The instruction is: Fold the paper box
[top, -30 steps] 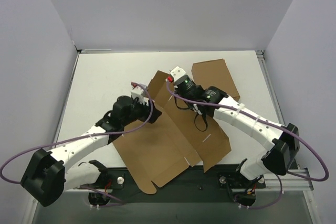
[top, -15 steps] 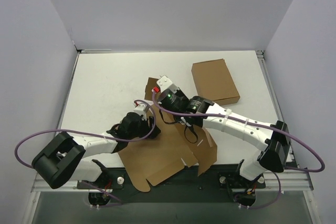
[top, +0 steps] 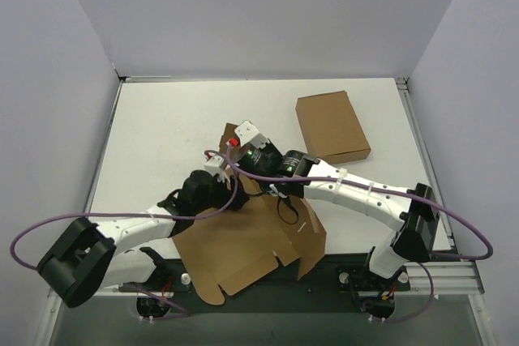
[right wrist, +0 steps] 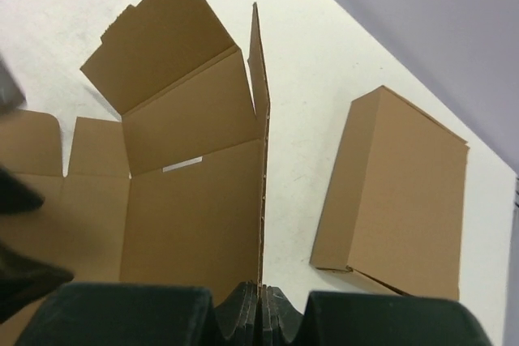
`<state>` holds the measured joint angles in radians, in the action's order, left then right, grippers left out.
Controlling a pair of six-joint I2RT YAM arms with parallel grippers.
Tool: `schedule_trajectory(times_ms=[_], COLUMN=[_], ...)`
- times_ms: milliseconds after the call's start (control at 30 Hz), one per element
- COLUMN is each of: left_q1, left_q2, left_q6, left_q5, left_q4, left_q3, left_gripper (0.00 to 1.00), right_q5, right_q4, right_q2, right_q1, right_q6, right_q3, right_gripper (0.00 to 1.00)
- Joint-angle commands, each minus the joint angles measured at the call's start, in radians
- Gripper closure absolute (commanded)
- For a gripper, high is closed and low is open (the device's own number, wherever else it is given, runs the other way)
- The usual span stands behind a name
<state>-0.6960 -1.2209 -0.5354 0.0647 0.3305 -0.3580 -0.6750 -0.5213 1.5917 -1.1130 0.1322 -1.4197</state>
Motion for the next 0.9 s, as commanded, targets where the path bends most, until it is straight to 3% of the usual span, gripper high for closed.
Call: schedule_trajectory(times_ms=[0, 167, 400, 500, 600, 733, 867], left_q1=[0.110, 0.309, 0.469, 0.490, 0.490, 0.489, 0.486], left_q2=[0.213, 0.359, 0.284, 0.232, 0.178, 0.109, 0.031], left_q6=[0.115, 0.188, 0.322, 0.315, 0.256, 0.187, 0.156], left_q5=[0.062, 0.282, 0.595, 0.667, 0.756, 0.791, 0.831], left_q4=[-0.181, -0.315, -0.432, -0.357, -0.176, 0.039, 0.153], left_q3=[-0.177, -0.286, -0.423, -0.443, -0.438, -0.446, -0.461], left_gripper=[0.22, 0.15, 0.14, 0.14, 0.15, 0.15, 0.16], right_q5=[0.147, 0.492, 0.644, 0.727, 0.793, 0.836, 0.851], right_q4=[-0.069, -0.095, -0.114, -0.114, -0.114, -0.124, -0.134], right_q2=[-0.128, -0.252, -0.390, -0.443, -0.481, -0.515, -0.536], right_q1=[0.041, 0.212, 0.357, 0.409, 0.449, 0.481, 0.495], right_q6=[-0.048, -0.114, -0.097, -0.079, -0.054, -0.028, -0.020], right_q3=[-0.064, -0.100, -0.139, -0.154, -0.169, -0.197, -0.214], right_gripper=[1.00, 1.00, 1.00, 1.00, 1.00, 1.00, 1.00])
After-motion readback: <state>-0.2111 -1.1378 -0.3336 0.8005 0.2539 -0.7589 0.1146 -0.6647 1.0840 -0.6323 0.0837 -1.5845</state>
